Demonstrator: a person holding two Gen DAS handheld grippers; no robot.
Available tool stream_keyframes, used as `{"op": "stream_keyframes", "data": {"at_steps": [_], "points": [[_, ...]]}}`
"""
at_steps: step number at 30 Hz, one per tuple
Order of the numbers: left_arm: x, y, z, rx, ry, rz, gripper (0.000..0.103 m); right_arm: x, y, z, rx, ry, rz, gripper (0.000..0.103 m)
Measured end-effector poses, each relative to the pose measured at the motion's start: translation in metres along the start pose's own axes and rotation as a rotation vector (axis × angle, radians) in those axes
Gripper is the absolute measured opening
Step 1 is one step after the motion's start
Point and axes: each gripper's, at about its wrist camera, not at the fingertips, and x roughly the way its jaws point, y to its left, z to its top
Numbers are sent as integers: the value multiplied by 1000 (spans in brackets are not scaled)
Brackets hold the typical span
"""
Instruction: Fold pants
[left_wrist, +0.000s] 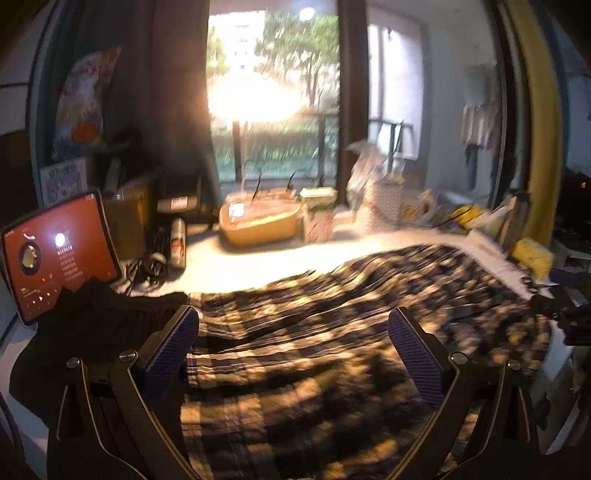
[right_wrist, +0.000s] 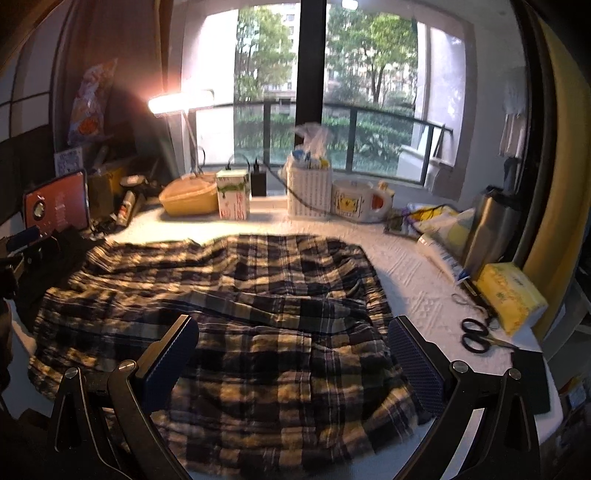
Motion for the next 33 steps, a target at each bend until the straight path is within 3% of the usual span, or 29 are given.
{"op": "stream_keyframes", "data": {"at_steps": [14, 22, 23, 27, 29, 31, 33], "points": [[138, 64, 16, -8, 291, 58, 101, 99, -56, 71, -21, 68, 24, 103], [171, 79, 11, 43, 402, 55, 101, 167, -89, 99, -111, 203, 107, 101], [173, 78, 9, 57, 406, 55, 99, 178, -91, 99, -125, 223, 117, 100], [183, 74, 7, 100, 438, 59, 74, 220, -100, 99, -137, 304, 155, 93], [190, 70, 3, 116, 472, 38, 68, 237, -104, 99, -121, 329, 172, 93], [189, 66, 4, 132, 457, 37, 63, 248, -105, 99, -118, 345, 193, 84], [186, 60, 3, 157, 444, 17, 39, 259, -104, 99, -109, 364, 231, 81]]}}
